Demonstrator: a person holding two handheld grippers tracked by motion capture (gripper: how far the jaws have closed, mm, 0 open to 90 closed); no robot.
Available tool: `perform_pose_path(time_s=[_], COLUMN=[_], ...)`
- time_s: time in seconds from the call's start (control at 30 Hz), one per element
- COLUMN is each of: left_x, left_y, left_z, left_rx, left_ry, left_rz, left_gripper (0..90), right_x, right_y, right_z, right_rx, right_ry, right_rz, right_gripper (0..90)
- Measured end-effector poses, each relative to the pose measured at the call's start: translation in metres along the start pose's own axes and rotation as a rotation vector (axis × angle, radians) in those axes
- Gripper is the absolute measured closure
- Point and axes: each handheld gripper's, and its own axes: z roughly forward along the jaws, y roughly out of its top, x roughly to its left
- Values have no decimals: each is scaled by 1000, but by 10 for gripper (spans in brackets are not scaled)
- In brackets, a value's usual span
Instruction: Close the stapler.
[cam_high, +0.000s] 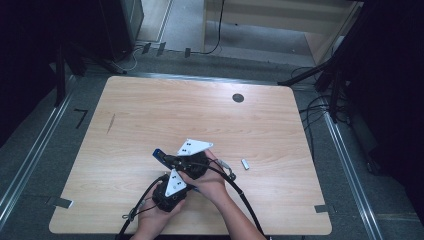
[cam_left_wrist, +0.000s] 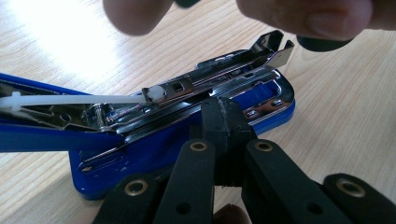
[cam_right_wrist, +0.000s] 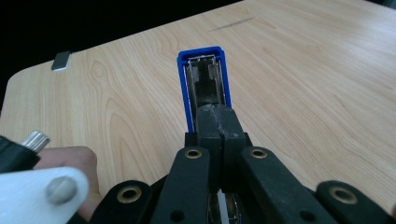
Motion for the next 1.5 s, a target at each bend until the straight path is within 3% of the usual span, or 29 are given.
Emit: perform_pose_path(time_s=[0.47, 0.6, 0.87, 1.0, 1.37, 1.5], left_x=[0, 0, 1, 1, 1, 0], left_y=[0, 0, 0, 0, 0, 0], left_z=[0, 0, 0, 0, 0, 0], left_rx=[-1, 1, -2, -2, -6, -6], left_ry=[0, 1, -4, -3, -3, -4], left_rz=[-1, 2, -6, -8, -11, -11], left_gripper=[900, 900, 900, 900, 900, 900], right_x=[-3, -2, -2, -6, -18, -25], right_y=[0, -2, -1, 0, 3, 1], right_z=[24, 32, 33, 27, -7, -25], right_rx=[119, 187, 190, 152, 82, 52], right_ry=[8, -11, -9, -18, -83, -135], right_rz=[10, -13, 3, 18, 59, 81], right_gripper=[900, 900, 900, 900, 877, 875])
